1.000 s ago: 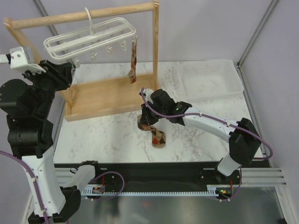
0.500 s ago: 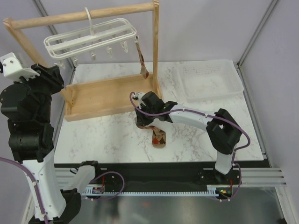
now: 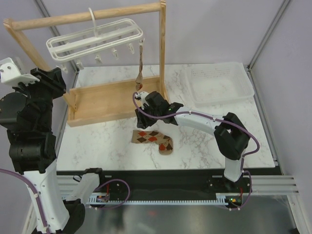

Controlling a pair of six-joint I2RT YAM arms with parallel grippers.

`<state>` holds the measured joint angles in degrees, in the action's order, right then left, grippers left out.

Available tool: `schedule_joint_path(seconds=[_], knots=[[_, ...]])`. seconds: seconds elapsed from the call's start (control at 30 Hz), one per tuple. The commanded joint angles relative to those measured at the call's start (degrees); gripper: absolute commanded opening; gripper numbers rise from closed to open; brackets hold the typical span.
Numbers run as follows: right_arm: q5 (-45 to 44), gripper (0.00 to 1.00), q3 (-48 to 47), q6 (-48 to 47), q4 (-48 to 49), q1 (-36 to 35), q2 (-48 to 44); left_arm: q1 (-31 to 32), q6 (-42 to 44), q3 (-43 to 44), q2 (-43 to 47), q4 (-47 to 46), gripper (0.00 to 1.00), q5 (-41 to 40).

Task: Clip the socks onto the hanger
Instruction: Place the sock at the center of the board, then pick up the sock at the center of the board.

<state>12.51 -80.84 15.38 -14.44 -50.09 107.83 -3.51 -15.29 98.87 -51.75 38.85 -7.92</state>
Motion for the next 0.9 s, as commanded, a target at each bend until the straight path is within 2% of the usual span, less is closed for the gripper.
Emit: schedule_joint_path(seconds=[0.0,0.03,0.1,0.13,0.2,0.23,0.33,0.5,0.57,0.63,0.67,0.7,0.8,0.87], knots=[[0.2,0.60,-0.9,-0.9,0.2,-0.2,-2.7,-0.2,0.4,-0.6,-0.6,-1.8,0.43,2.7],[-0.7,0.71,-0.6,-1.1,-0.7,-0.2,-2.7,-0.2,0.3,-1.0,-0.7,-1.8,0.43,3.3],[-4.1,0.78,2.1,-1.7,-3.8,-0.2,-3.7,-0.3,-0.3,-1.2,-0.6,-1.8,0.43,4.6],[-9.0,0.85,3.7,-1.7,-5.1,-0.3,-4.6,-0.2,-0.4,-1.4,-0.5,-1.8,0.43,5.1],[-12.1,0.88,7.5,-1.6,-6.2,-0.1,-6.7,-0.2,-0.6,-1.7,-0.5,-1.9,0.43,5.5],[-15.3,0.88,8.2,-1.5,-7.5,-0.2,-7.1,-0.2,-0.5,-2.0,-0.5,-2.0,0.43,5.5],[-17.9,0.84,10.2,-1.5,-8.6,-0.2,-7.2,-0.2,-1.1,-2.2,-1.0,-2.1,0.43,6.1],[-21.5,0.69,12.5,-2.6,-9.2,-0.2,-5.4,-0.2,-2.0,-1.8,-1.8,-2.4,0.43,7.7],[-20.5,0.67,13.1,-3.0,-8.8,-0.2,-4.3,-0.2,-2.0,-1.5,-1.8,-2.3,0.43,7.7],[-18.9,0.57,13.2,-3.3,-8.0,-0.2,-2.6,-0.3,-1.9,-1.5,-1.6,-2.4,0.43,7.5],[-18.0,0.51,13.2,-3.3,-7.7,-0.2,-2.2,-0.3,-1.9,-1.5,-1.5,-2.4,0.43,7.6],[-17.7,0.35,13.0,-3.2,-7.6,-0.2,-1.9,-0.2,-1.9,-1.4,-1.6,-2.4,0.43,7.7],[-16.4,0.18,13.1,-3.0,-6.7,-0.1,-2.7,-0.2,-1.6,-1.2,-1.7,-2.4,0.43,7.7],[-14.8,0.00,13.4,-3.1,-5.6,0.3,-3.6,-0.2,-1.4,-1.0,-1.7,-2.4,0.43,7.7]])
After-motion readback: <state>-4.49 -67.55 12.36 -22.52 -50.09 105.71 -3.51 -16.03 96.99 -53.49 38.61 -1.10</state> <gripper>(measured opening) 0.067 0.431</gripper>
